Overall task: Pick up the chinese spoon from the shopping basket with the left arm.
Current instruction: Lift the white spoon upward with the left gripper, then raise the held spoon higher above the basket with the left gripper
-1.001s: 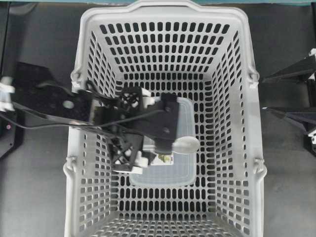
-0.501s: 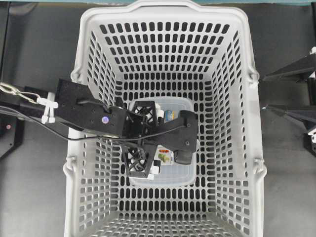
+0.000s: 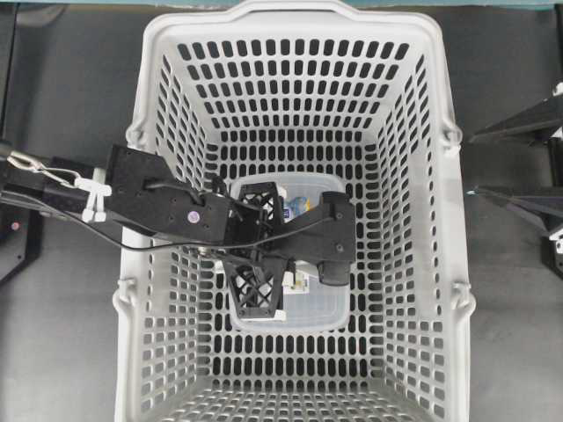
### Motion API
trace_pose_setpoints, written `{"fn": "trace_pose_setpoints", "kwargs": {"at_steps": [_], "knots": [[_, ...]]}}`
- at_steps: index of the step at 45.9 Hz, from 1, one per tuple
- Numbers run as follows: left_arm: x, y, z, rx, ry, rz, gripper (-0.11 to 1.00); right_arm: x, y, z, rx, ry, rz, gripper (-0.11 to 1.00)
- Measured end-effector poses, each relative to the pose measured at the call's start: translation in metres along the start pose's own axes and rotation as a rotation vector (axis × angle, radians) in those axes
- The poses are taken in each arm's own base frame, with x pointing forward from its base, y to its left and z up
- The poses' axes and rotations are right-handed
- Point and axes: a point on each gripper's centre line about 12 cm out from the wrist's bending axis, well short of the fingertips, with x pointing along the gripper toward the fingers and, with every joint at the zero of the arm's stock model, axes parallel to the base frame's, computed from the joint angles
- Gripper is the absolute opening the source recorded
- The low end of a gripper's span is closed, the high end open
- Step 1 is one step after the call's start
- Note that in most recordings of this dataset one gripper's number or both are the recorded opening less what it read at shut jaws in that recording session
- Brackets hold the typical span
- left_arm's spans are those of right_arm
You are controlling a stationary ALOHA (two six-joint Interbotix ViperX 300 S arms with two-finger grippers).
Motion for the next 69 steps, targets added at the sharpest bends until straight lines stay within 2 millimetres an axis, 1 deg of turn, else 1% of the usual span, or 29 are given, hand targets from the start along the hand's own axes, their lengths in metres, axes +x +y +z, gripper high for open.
{"fn": "trace_pose_setpoints", "kwargs": {"at_steps": [5,9,16,23,27,33,38,45,69], "knots": [[-0.007,0.0,0.005,-0.002,-0.012,-0.002,0.13,0.0,0.0,-0.001,0.0,0.002,0.0,0.69],[-0.021,-0.001,0.014,-0.003,-0.033,-0.004,0.13,0.0,0.0,0.0,0.0,0.0,0.0,0.69],[-0.056,-0.002,0.032,-0.008,-0.051,-0.003,0.13,0.0,0.0,-0.001,0.002,0.002,0.0,0.69],[-0.086,-0.002,0.043,-0.01,-0.027,0.004,0.13,0.0,0.0,-0.001,0.002,0.002,0.0,0.69],[-0.108,-0.001,0.051,-0.013,-0.016,0.006,0.13,0.0,0.0,-0.001,0.0,0.002,0.0,0.69],[-0.14,0.006,0.063,-0.029,-0.027,0.015,0.13,0.0,0.0,-0.001,0.0,0.003,0.0,0.69],[-0.156,0.014,0.068,-0.048,-0.029,0.023,0.13,0.0,0.0,-0.001,0.002,0.002,0.0,0.69],[-0.164,0.013,0.069,-0.046,-0.02,0.024,0.13,0.0,0.0,-0.001,0.003,0.003,0.0,0.69],[-0.164,0.011,0.069,-0.04,-0.018,0.022,0.13,0.0,0.0,0.002,0.003,-0.011,0.001,0.69]]}}
